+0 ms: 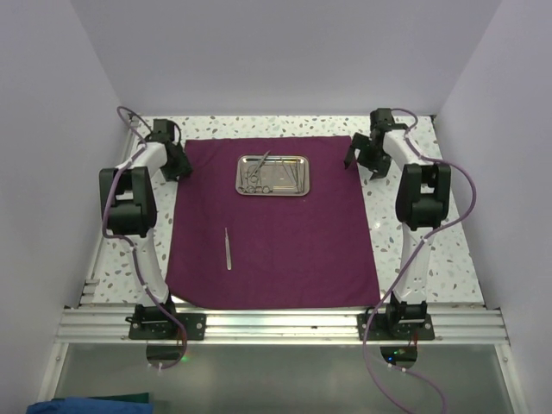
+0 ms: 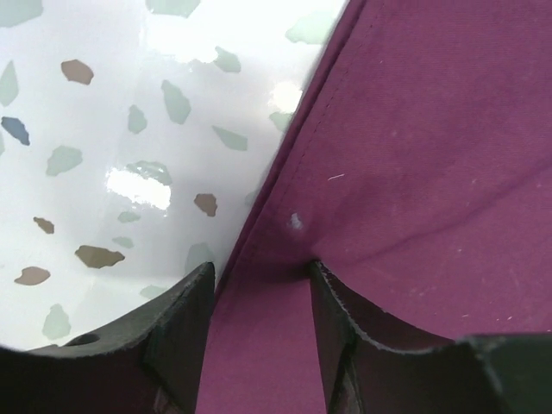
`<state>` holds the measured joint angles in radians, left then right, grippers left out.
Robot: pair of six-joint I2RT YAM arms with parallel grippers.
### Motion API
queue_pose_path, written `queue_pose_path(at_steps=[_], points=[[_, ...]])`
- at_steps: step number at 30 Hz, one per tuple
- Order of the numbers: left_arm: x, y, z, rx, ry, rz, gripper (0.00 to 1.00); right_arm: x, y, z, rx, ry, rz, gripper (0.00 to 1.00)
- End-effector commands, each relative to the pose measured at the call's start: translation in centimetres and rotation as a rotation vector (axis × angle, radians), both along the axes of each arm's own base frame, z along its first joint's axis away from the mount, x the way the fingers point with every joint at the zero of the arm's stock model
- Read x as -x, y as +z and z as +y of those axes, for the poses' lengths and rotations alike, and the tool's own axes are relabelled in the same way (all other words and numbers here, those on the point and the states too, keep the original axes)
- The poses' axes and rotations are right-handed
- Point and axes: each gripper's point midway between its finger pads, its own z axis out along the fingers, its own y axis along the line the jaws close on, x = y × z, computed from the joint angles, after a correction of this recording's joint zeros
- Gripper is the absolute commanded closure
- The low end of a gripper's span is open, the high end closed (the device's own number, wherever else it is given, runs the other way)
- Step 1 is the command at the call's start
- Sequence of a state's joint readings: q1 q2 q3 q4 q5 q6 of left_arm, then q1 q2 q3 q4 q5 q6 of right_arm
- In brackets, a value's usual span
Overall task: Open and lay out the surgical kit
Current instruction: Smooth out the surgical kit at the center of the board.
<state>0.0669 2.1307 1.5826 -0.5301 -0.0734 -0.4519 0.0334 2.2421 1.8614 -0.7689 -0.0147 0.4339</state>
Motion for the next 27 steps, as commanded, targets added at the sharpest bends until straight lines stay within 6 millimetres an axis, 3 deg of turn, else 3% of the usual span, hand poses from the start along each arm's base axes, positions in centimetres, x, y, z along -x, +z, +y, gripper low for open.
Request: queue_pose_path(at_steps=[1, 3, 6, 7, 9, 10, 11, 15, 23, 27], points=[[-0.1, -2.3, -1.3, 0.067, -0.026, 0.037, 0.52, -2.2, 1.0, 1.3, -0.055, 0.014, -0.061, 0.02], [-0.2, -2.5, -2.0, 0.103, -0.041, 0.036, 0.59, -2.5, 0.2, 1.6, -0.071, 0.015, -0.058, 0.04], [-0.5, -3.0, -2.6, 0.139, -0.047, 0.034, 0.72, -2.4, -1.1, 2.5, -0.124, 0.017, -0.054, 0.21], [-0.6, -3.2, -2.8, 0.149, -0.043, 0.036, 0.80, -2.0, -1.8, 2.7, -0.138, 0.013, -0.041, 0.45], [-0.6, -3.3, -3.2, 0.173, -0.047, 0.037, 0.91, -2.1, -2.4, 3.3, -0.170, 0.016, -0.050, 0.72], [-0.9, -3.2, -3.3, 0.180, -0.046, 0.030, 0.99, -2.0, -2.7, 3.3, -0.174, 0.017, -0.045, 0.90], [-1.1, -3.1, -3.5, 0.188, -0.049, 0.027, 1.00, -2.1, -2.9, 3.5, -0.181, 0.016, -0.041, 0.98], [-3.0, -1.2, -3.8, 0.193, -0.064, -0.026, 1.00, -2.7, -3.2, 3.9, -0.200, 0.025, -0.040, 1.00], [-7.0, 2.9, -3.8, 0.164, -0.082, -0.096, 1.00, -7.8, 1.1, 3.5, -0.188, 0.001, -0.168, 1.00], [-8.0, 4.0, -3.6, 0.157, -0.081, -0.120, 1.00, -9.6, 2.6, 3.2, -0.185, -0.015, -0.217, 1.00]])
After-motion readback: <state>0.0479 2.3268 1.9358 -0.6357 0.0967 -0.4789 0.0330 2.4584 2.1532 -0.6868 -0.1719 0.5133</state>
